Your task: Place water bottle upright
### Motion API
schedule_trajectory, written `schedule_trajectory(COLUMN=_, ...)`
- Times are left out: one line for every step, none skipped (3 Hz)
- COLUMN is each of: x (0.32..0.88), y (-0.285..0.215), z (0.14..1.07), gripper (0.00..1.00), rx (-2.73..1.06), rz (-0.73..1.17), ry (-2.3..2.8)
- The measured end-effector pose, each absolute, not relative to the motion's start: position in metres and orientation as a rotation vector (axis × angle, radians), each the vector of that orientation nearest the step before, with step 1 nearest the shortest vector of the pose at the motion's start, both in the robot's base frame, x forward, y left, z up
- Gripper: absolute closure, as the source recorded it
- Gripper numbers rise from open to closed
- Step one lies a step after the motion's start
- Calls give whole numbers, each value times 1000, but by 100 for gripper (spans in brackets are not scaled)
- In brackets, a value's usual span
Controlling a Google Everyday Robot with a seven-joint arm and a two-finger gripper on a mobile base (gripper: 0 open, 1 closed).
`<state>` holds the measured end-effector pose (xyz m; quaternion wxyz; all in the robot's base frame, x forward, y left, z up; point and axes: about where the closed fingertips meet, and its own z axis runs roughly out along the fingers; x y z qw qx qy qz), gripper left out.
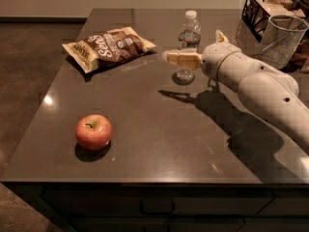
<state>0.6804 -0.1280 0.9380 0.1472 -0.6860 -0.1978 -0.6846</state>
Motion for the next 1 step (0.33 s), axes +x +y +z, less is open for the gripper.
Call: schedule_trajectory(x=680, y=-128, z=938, gripper=0, rx=-1974, rz=-1970, ry=-569)
